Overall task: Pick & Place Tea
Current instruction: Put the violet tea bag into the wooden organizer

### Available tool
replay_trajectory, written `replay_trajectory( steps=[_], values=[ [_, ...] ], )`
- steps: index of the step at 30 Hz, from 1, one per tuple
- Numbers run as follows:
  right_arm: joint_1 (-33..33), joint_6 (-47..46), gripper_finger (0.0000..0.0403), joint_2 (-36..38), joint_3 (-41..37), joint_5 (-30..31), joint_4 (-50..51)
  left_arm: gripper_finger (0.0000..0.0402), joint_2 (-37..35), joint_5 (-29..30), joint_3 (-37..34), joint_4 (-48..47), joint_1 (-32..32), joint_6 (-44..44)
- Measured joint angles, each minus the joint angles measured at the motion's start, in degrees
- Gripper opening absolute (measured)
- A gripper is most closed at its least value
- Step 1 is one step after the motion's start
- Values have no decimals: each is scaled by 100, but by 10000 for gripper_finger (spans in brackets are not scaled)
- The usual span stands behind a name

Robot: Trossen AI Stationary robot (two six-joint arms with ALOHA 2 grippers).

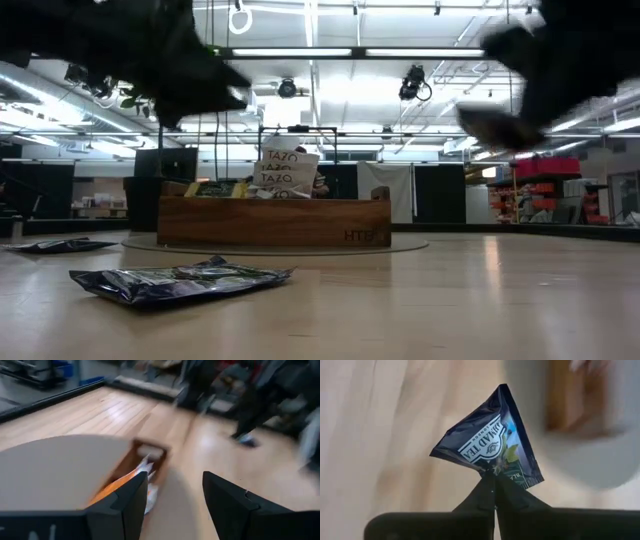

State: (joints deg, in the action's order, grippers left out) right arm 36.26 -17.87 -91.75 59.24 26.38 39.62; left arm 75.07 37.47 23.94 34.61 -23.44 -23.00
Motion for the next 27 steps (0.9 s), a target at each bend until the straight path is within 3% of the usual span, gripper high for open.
replay_trajectory(
  steps=[5,9,13,18,27],
  values=[
    [-209,1358,2,2,723,869,100,197,-2,-428,4,1387,21,-260],
    [-468,2608,1,-193,1061,1663,70,197,-6,-613,14,1947,169,-617],
    [-835,4246,1,-577,1346,2613,-514,197,-7,-1105,142,1905,450,-1050],
    [-1123,6281,1,-1124,1901,3164,-874,197,-7,-1617,369,1905,750,-1389],
    [-1167,7541,0,-1363,2367,3595,-1145,197,-7,-1676,957,410,1119,-1386]
  ],
)
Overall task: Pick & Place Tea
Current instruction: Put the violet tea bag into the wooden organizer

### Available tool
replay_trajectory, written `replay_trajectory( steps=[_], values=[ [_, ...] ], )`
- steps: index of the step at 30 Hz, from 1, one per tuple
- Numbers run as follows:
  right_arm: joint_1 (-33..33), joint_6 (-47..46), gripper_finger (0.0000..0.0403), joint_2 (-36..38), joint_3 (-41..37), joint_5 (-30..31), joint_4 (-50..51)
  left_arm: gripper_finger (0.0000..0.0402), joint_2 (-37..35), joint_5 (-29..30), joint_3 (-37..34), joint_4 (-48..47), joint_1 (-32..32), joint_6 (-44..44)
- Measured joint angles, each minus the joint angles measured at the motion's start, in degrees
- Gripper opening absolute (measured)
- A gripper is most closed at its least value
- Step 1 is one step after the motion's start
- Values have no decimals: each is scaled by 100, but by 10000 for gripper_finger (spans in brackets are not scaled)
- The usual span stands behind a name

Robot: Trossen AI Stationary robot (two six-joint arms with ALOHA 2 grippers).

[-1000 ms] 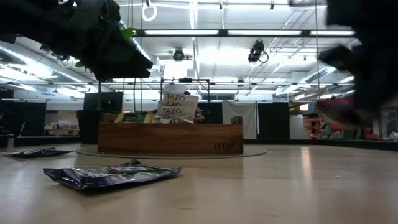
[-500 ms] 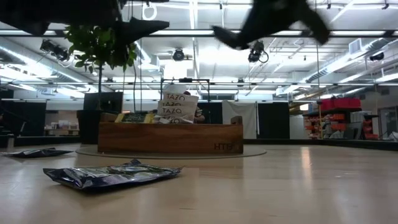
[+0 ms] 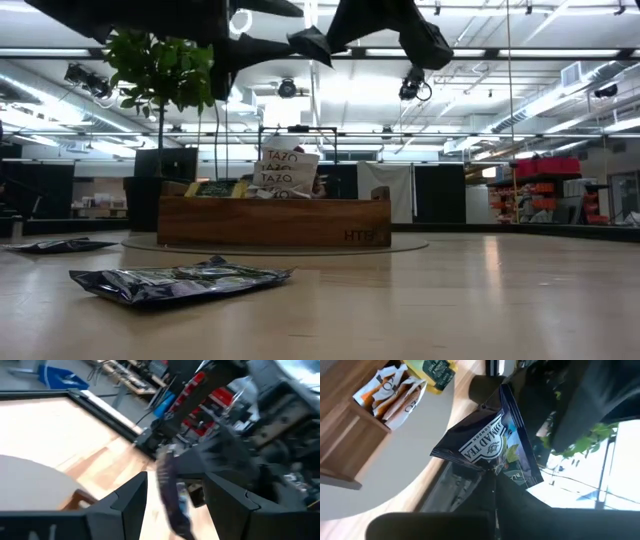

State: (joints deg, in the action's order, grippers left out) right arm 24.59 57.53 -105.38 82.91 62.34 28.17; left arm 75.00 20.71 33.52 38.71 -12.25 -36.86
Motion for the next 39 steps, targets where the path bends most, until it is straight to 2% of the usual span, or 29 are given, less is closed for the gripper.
replay_trajectory(
  steps=[13,20,25,32,35,39],
  values=[
    [16,750,0,0,0,-141,-630,197,0,-9,98,-137,160,134],
    [-57,796,0,0,0,-127,-763,191,0,-43,98,-173,160,116],
    [-80,763,0,2,0,-132,-766,142,0,-45,98,-174,160,179],
    [-82,748,0,2,0,-253,-757,14,0,-68,98,-174,153,566],
    [-80,684,8,4,0,-288,-761,6,0,-72,96,-176,153,648],
    [-66,80,34,20,0,-206,-763,3,0,-16,96,-174,153,974]
  ],
)
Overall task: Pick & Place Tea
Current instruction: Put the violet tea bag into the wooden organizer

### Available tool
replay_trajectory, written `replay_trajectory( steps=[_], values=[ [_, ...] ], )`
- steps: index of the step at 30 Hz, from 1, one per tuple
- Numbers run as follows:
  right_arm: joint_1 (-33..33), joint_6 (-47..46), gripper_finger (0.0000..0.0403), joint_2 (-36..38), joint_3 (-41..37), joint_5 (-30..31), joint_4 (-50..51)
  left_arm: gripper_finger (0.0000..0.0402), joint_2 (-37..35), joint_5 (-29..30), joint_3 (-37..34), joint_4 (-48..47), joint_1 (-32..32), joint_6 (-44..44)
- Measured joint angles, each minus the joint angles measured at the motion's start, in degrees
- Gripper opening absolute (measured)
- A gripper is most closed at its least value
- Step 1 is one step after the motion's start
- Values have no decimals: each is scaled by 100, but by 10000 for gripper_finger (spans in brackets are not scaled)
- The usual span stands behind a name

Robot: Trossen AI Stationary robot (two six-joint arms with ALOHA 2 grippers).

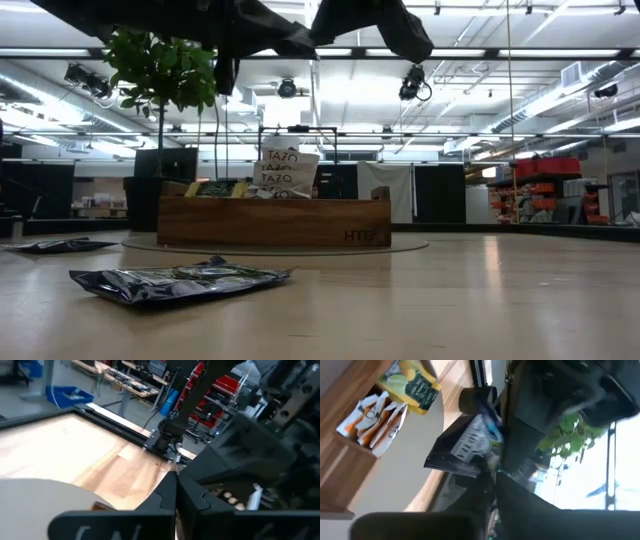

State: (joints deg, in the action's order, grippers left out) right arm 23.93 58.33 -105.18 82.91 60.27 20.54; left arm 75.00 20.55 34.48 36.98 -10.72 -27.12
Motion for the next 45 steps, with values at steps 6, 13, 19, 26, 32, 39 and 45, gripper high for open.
replay_trajectory(
  steps=[6,13,19,26,32,39,45],
  values=[
    [217,-1251,99,242,-4,371,348,2,0,177,0,4,-112,530],
    [132,-4536,176,952,-6,-374,961,1,0,547,-3,353,-423,1680],
    [-624,-5876,194,1454,-4,-3090,867,1,0,599,-4,804,-621,2374],
    [-1098,-6318,184,1462,-4,-4420,540,1,0,881,-4,875,-656,2664],
    [-1215,-6389,159,1455,-4,-4616,414,1,0,883,-4,912,-656,2694],
    [-1280,-6317,101,1455,-4,-4833,435,1,0,879,-4,1175,-656,2908],
    [-1291,-6107,35,1453,-4,-4882,468,1,0,869,-4,1168,-658,2934]
  ],
)
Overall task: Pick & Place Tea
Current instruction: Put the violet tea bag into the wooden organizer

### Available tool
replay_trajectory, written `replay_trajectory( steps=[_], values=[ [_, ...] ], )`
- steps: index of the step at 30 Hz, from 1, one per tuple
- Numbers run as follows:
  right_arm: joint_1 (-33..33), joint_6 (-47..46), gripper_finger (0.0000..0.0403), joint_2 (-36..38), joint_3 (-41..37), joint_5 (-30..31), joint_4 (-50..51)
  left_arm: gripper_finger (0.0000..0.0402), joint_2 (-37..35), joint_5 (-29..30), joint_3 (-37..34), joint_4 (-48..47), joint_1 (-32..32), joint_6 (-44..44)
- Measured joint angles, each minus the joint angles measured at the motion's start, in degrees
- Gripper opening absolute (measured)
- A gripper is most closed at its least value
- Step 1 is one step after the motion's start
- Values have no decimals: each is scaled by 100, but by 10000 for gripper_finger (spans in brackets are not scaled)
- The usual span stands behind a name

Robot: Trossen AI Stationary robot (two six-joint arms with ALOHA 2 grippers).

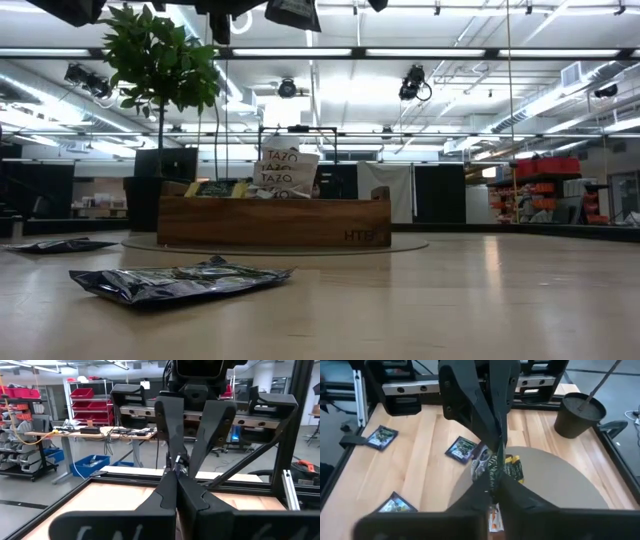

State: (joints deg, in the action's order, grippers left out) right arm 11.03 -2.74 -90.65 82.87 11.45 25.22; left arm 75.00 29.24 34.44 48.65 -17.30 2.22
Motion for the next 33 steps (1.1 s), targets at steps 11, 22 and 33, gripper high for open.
replay_trajectory(
  steps=[11,22,33],
  values=[
    [-76,226,2,-4,0,1,263,7,-1,-8,7,-291,-50,-16],
    [-3,-178,1,-2,4,882,1332,50,-147,196,-4,-436,-376,192],
    [68,-1015,0,-116,-1129,1549,707,53,-649,1015,-3,-1100,-979,172]
  ],
)
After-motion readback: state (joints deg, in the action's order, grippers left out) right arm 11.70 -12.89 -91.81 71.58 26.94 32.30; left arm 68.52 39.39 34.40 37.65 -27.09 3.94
